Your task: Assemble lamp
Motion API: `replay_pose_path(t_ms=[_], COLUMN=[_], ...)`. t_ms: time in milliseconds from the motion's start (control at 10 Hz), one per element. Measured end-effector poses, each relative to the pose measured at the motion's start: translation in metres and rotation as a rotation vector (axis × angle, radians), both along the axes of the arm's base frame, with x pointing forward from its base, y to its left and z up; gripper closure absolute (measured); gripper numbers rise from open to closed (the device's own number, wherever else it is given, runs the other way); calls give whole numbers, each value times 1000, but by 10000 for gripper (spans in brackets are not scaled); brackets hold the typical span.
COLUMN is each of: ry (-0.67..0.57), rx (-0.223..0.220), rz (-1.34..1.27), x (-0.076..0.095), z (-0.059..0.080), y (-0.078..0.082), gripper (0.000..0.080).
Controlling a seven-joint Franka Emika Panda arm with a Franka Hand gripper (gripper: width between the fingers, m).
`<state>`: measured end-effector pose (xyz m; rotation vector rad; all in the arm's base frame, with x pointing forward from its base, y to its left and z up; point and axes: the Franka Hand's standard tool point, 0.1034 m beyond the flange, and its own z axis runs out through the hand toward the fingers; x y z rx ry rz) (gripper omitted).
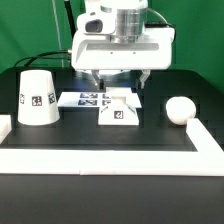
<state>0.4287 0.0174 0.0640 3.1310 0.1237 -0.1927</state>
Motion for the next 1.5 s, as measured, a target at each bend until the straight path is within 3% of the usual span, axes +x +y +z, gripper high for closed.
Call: replay_pose_path(t_ms=[700, 900, 1500], ry=[19, 23, 19], rx=[8, 8, 8], rz=[-12, -5, 1], x=[-2, -4, 2], z=[-19, -20, -18], y=[-3, -1, 1], gripper=[100, 265, 265])
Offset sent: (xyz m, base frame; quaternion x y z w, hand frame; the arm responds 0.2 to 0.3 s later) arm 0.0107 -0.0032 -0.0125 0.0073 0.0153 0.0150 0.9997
